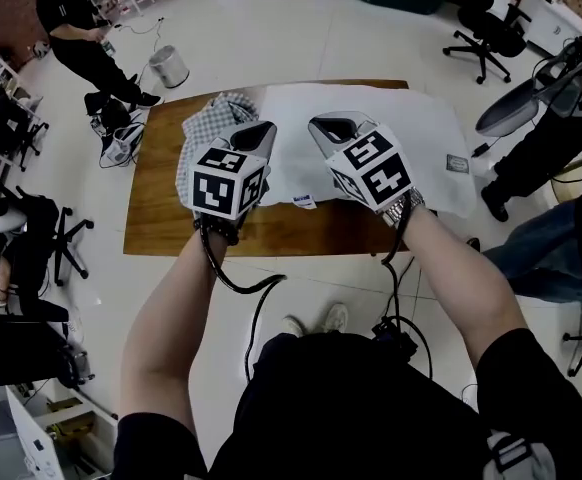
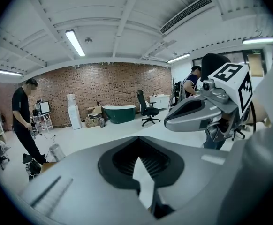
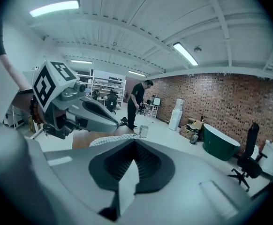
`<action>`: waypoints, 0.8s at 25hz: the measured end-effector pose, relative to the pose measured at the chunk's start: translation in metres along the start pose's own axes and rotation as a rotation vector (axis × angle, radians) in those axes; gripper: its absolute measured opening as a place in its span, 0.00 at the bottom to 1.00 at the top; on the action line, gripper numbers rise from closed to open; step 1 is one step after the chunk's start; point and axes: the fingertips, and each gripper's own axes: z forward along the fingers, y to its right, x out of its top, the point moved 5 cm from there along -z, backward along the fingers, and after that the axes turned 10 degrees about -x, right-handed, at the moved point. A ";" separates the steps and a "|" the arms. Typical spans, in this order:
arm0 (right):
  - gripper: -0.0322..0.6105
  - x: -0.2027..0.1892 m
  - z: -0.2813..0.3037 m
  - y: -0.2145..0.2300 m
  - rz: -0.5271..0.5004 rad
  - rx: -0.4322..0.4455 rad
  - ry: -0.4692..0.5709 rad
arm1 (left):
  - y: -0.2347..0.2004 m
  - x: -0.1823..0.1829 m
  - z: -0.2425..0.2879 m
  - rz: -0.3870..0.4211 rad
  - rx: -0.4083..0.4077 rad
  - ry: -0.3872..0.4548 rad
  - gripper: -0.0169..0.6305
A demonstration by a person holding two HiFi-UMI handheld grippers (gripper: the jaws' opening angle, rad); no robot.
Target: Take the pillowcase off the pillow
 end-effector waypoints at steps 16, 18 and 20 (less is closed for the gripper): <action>0.05 0.045 -0.042 -0.086 0.003 -0.083 0.015 | 0.031 -0.002 -0.091 -0.012 -0.081 0.071 0.03; 0.05 0.053 -0.047 -0.097 0.005 -0.091 0.019 | 0.033 -0.002 -0.104 -0.015 -0.088 0.078 0.03; 0.05 0.058 -0.051 -0.108 0.005 -0.098 0.022 | 0.034 -0.002 -0.114 -0.015 -0.096 0.082 0.03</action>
